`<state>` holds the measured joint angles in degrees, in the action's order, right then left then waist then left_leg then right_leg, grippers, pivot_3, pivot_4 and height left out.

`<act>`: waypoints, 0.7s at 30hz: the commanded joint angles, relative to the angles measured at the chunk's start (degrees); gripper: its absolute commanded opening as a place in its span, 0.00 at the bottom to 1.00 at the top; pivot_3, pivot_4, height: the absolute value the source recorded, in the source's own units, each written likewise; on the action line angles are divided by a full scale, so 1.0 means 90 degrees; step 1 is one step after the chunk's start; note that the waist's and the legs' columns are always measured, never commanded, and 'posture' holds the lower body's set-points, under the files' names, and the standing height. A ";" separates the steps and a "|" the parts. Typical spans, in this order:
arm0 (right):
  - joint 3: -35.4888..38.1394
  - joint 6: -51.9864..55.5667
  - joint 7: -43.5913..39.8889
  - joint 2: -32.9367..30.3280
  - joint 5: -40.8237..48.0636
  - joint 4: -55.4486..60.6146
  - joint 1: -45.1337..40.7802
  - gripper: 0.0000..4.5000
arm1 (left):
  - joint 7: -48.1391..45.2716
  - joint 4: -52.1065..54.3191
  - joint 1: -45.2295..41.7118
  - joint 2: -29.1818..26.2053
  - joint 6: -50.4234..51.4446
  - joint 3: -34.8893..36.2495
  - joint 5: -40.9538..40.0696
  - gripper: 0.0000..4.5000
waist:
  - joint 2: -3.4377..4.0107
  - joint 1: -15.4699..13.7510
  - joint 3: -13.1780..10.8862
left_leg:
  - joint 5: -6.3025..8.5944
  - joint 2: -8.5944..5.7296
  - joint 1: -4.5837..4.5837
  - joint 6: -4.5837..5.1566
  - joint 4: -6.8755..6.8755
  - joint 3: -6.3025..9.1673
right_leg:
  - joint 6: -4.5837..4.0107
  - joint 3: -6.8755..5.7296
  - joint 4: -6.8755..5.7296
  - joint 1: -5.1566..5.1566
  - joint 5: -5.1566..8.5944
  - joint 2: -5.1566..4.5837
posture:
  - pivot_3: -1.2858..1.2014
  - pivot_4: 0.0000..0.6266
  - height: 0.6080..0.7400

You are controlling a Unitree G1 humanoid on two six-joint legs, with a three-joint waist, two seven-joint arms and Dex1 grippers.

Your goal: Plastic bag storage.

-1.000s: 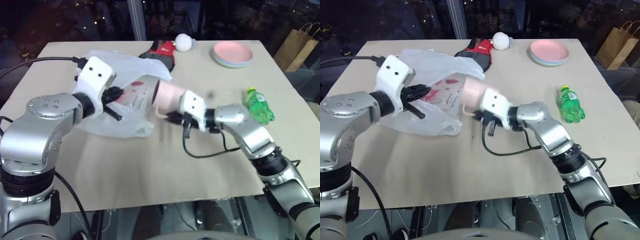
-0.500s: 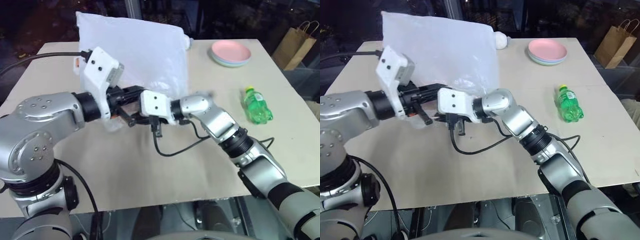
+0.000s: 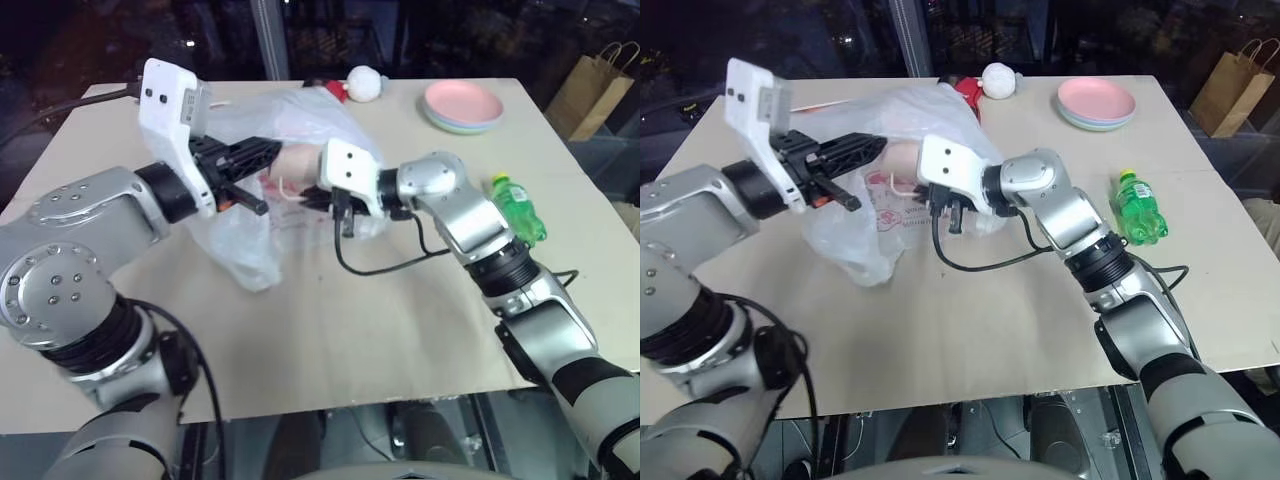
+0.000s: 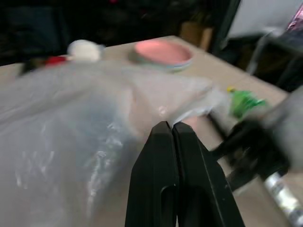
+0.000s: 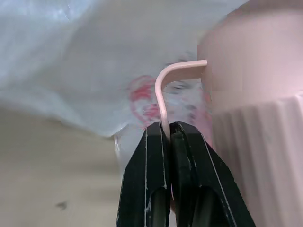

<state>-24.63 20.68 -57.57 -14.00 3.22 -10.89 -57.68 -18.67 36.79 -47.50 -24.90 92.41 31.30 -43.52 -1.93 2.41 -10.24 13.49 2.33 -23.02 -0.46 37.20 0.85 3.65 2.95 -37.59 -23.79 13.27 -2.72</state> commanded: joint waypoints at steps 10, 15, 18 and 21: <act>0.0172 -0.0259 0.0169 0.0226 -0.0151 0.0027 -0.0169 0.94 | 0.2604 -0.0734 -0.0172 0.0813 0.0010 0.1361 -0.1095 0.00 | -0.0001 -0.0026 -0.0001 | 0.0008 -0.0003 0.0004 -0.0015 -0.0001 0.0006 | -0.0001 -0.0001 -0.0004 0.0000 -0.0001 -0.0004 | 0.52 0.24 1.00; 0.0442 -0.0624 0.0252 -0.0161 -0.0199 0.0324 0.0011 0.97 | 0.3338 -0.1047 -0.0468 0.1044 0.0010 0.1597 -0.1066 0.00 | -0.0003 -0.0048 -0.0002 | 0.0008 -0.0009 -0.0003 -0.0021 0.0001 0.0018 | -0.0001 -0.0012 0.0000 0.0001 -0.0001 -0.0010 | 0.52 0.24 1.00; 0.0657 -0.0203 -0.0362 -0.0618 0.0390 0.1133 0.0355 0.97 | 0.3673 -0.1141 -0.0765 0.1303 0.0010 0.1839 -0.0915 0.00 | -0.0004 -0.0073 -0.0002 | 0.0009 -0.0010 -0.0010 -0.0024 0.0000 0.0026 | -0.0001 -0.0021 0.0009 0.0001 -0.0001 -0.0010 | 0.52 0.24 1.00; 0.1183 0.0809 -0.0611 -0.1175 0.1143 0.2057 0.0677 0.97 | 0.3936 -0.1251 -0.1045 0.1561 0.0010 0.2092 -0.0748 0.00 | -0.0001 -0.0075 -0.0004 | 0.0008 -0.0010 -0.0035 -0.0027 0.0002 0.0052 | -0.0001 -0.0046 0.0028 -0.0001 -0.0002 -0.0010 | 0.52 0.24 1.00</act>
<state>-17.93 24.44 -61.83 -23.14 9.85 2.39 -51.20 15.68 25.26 -55.46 -10.74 92.41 48.89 -50.82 -1.94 1.73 -10.28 13.54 2.23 -23.43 -0.74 37.23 1.39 3.63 2.46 -37.30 -23.83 13.25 -2.81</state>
